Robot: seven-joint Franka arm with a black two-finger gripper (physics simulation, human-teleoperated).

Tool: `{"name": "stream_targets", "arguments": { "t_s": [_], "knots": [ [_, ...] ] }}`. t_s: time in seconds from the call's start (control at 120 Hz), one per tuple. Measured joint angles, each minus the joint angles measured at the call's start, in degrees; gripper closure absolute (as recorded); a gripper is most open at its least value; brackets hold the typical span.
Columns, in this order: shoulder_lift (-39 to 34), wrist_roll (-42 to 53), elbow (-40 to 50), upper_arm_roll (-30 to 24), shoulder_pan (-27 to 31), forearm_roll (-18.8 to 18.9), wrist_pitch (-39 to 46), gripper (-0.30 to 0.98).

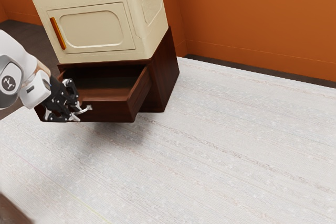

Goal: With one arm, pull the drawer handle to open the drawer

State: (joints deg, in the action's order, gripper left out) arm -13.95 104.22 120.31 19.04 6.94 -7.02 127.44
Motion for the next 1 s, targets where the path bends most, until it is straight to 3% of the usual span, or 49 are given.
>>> {"name": "stream_targets", "arguments": {
  "t_s": [0.483,0.592,0.775,1.0],
  "knots": [
    [-5.96,-2.05,-1.53,-0.04,0.1,0.08,-5.8,0.54],
    [-3.69,-3.14,-9.49,-0.39,-0.12,0.88,-12.51,0.46],
    [5.07,-8.02,-31.76,-0.81,-2.67,7.27,-32.03,0.2],
    [6.46,-17.56,-36.1,-2.65,-3.2,8.99,-45.78,0.07]
  ]
}}
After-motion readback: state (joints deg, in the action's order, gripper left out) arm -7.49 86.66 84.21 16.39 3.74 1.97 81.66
